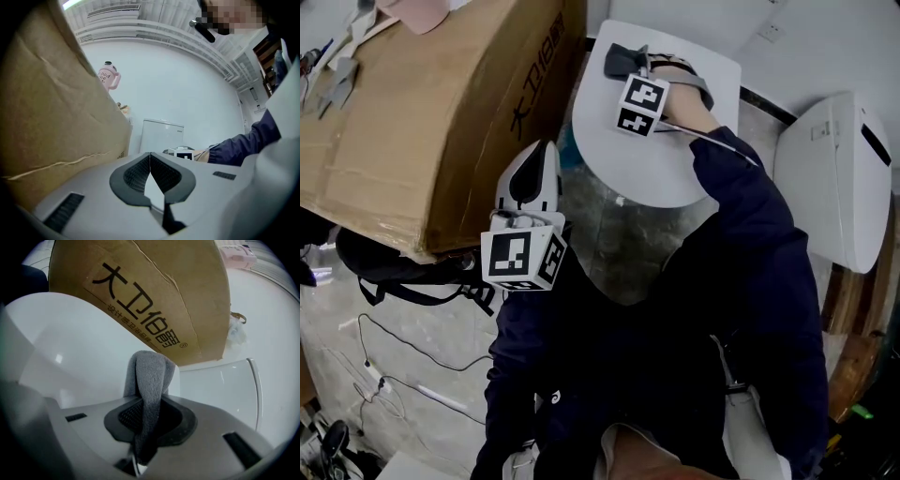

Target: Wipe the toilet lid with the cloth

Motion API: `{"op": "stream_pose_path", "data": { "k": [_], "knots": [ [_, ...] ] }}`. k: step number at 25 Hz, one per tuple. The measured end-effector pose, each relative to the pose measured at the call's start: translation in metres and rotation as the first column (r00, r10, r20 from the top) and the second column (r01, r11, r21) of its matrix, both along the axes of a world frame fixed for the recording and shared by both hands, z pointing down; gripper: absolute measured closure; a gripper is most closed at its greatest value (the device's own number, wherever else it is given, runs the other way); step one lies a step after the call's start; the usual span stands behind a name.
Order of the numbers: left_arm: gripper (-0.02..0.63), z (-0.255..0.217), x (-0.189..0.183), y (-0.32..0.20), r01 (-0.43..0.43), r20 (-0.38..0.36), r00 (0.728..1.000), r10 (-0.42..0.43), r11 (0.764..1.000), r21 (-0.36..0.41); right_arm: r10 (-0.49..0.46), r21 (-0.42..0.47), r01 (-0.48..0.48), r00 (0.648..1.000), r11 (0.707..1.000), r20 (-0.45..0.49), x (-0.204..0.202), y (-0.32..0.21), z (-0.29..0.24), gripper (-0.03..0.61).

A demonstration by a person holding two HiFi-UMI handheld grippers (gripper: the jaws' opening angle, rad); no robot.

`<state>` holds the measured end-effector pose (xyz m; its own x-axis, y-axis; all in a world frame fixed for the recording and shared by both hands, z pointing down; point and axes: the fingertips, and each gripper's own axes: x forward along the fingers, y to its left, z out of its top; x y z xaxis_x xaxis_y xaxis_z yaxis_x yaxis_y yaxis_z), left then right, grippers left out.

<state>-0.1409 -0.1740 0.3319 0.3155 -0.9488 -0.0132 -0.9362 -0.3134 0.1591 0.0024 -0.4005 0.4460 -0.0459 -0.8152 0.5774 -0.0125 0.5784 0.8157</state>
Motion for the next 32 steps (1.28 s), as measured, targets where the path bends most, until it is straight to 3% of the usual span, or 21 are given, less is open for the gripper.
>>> {"op": "stream_pose_path", "data": {
  "k": [18, 32],
  "knots": [
    [0.597, -0.014, 0.004, 0.001, -0.103, -0.023, 0.994, 0.104, 0.994, 0.043, -0.03, -0.128, 0.031, 1.0, 0.991, 0.008, -0.023, 0.168, 0.014, 0.515],
    [0.597, -0.022, 0.016, -0.003, -0.161, -0.01, 0.987, 0.162, 0.985, 0.062, -0.026, -0.173, 0.027, 1.0, 0.985, 0.006, -0.024, 0.221, 0.019, 0.515]
  ]
}}
